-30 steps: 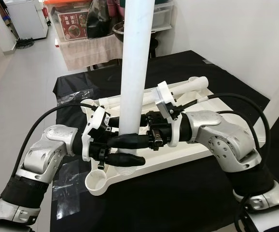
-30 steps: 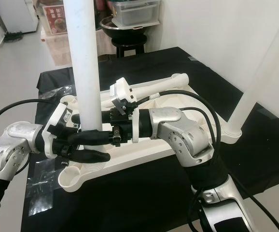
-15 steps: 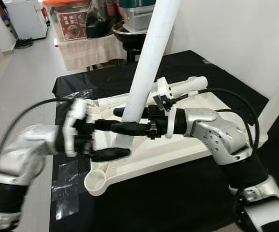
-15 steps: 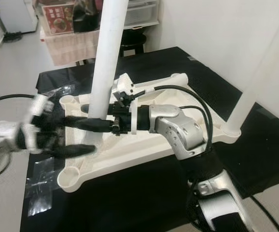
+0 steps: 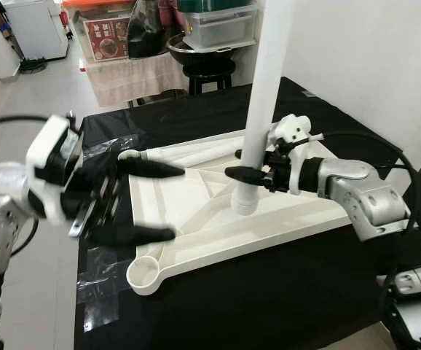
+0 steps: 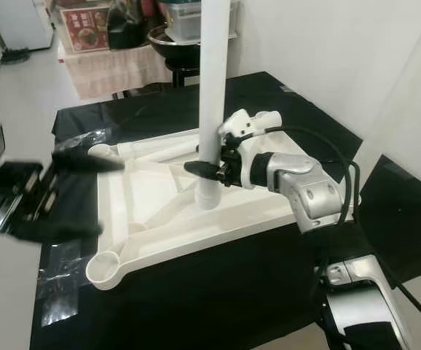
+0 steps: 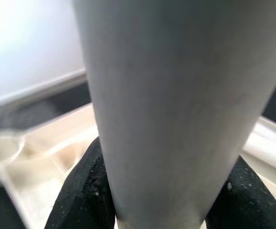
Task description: Building children table
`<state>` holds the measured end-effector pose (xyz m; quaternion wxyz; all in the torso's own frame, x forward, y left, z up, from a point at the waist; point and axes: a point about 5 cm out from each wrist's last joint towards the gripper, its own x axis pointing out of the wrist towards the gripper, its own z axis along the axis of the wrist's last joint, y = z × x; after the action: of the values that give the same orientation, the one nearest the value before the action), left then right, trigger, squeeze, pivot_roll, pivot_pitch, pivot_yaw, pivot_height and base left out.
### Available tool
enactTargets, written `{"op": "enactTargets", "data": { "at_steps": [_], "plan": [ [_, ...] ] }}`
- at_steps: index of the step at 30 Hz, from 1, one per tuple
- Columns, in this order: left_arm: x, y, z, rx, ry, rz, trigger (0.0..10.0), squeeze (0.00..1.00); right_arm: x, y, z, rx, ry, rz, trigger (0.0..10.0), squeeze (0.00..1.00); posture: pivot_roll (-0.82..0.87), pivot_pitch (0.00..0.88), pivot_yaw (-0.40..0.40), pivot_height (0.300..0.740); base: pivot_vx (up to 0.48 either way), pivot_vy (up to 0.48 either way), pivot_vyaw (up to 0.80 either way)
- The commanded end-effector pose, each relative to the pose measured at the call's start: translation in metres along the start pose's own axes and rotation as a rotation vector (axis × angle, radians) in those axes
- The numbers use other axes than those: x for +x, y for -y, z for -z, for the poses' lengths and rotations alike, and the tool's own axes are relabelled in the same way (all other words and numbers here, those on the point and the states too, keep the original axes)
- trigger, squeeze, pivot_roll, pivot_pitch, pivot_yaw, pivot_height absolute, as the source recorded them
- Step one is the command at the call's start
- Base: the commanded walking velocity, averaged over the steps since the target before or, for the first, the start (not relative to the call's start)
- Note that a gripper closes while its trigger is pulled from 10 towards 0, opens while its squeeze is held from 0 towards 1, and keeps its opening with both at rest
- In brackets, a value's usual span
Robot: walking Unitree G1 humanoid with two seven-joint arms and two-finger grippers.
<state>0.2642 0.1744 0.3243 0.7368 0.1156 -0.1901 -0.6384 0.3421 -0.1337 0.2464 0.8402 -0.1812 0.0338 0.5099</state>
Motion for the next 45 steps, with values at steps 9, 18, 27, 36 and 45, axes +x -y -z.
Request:
{"op": "enactTargets", "data": {
  "at_steps": [9, 18, 27, 36, 45],
  "plan": [
    [0.029, -0.034, -0.004, 0.0, 0.115, -0.145, 10.0, 0.0, 0.024, -0.037, -0.016, -0.135, 0.032, -0.199, 0.0, 0.0, -0.11, 0.074, 0.043, 0.74, 0.0, 0.0, 0.0],
    [0.048, -0.032, 0.0, -0.081, 0.193, 0.008, 10.0, 0.0, 0.036, -0.044, -0.018, -0.169, 0.018, -0.207, 0.0, 0.0, -0.12, 0.071, 0.046, 0.74, 0.0, 0.0, 0.0],
    [0.047, -0.032, -0.001, -0.05, 0.13, 0.049, 0.0, 0.0, 0.043, -0.033, -0.02, -0.116, 0.03, -0.103, 0.0, 0.0, -0.11, 0.069, 0.043, 0.74, 0.0, 0.0, 0.0],
    [0.044, -0.035, -0.002, -0.051, 0.114, 0.043, 0.0, 0.0, 0.044, -0.026, -0.017, -0.059, 0.071, -0.015, 1.8, 0.0, -0.1, 0.061, 0.045, 0.74, 0.0, 0.0, 0.0],
    [0.045, -0.041, -0.007, -0.107, 0.187, 0.04, 0.0, 0.0, 0.057, -0.037, -0.02, 0.036, 0.24, -0.008, 10.0, 1.0, -0.09, 0.056, 0.052, 0.74, 0.0, 0.0, 0.0]
  ]
}}
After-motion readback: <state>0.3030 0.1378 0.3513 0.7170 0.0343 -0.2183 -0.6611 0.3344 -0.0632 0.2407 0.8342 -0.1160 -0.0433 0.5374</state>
